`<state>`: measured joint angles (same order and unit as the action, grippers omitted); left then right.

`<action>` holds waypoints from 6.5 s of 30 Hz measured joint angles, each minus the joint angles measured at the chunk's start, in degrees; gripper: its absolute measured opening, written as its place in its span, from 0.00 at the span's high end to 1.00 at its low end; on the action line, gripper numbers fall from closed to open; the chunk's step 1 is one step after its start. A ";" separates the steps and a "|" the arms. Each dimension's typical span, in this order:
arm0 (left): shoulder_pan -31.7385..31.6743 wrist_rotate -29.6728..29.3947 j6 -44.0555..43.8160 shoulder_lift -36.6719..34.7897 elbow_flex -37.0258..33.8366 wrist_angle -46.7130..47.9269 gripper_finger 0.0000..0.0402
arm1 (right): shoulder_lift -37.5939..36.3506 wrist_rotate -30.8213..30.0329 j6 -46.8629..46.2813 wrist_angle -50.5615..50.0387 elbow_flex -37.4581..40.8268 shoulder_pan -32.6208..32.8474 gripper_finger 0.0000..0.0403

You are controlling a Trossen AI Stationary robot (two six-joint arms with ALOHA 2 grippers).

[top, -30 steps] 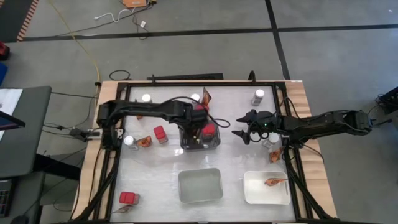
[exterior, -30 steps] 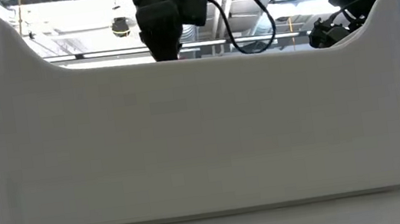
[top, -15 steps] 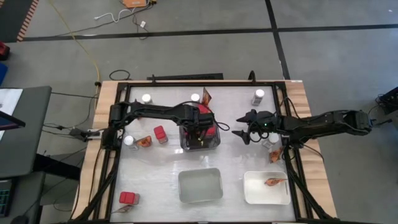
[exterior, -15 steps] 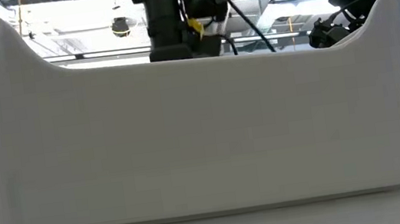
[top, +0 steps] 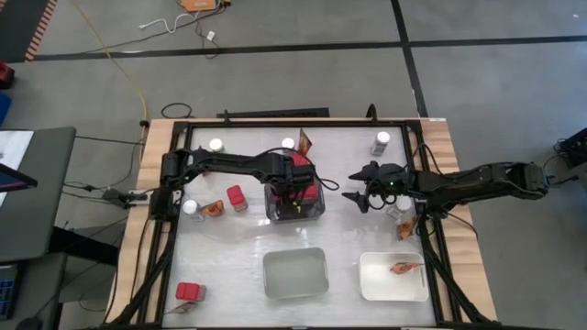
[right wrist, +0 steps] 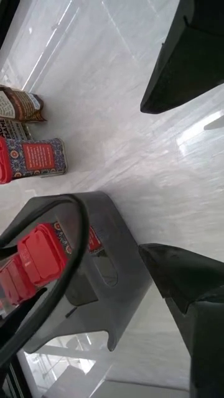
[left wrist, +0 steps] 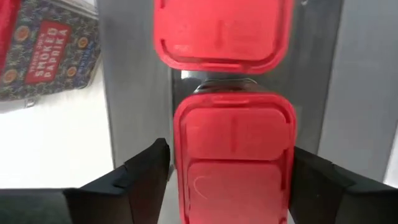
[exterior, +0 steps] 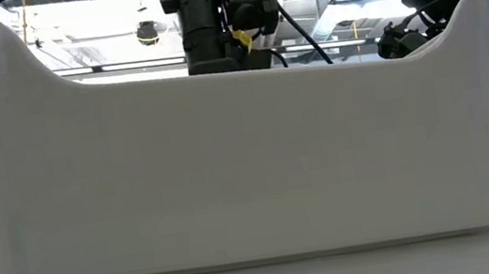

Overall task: Sort spices by type
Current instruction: Put the red seasoning can into the black bin, then put the white seasoning bottle into the gray bin

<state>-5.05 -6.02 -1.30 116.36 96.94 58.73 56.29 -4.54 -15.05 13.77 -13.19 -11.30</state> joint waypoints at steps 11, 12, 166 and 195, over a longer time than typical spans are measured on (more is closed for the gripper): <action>-0.05 -0.60 -0.27 -0.51 -0.69 -0.38 0.36 | 0.01 0.00 0.00 -0.01 -0.01 0.01 0.04; -0.06 -0.65 -0.27 -0.57 -0.69 -0.33 0.36 | 0.01 0.00 0.00 0.01 0.00 0.00 0.04; 11.44 -21.33 -8.42 -67.28 -67.23 -45.28 0.36 | 5.84 9.38 -46.97 -93.39 -33.46 15.29 0.08; 11.44 -21.36 -8.42 -67.28 -67.23 -44.89 0.36 | 7.90 7.45 -95.89 -83.92 -30.47 29.82 0.08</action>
<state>6.39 -27.38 -9.72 49.08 29.71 13.85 64.20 2.92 -110.93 -70.16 -43.66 18.52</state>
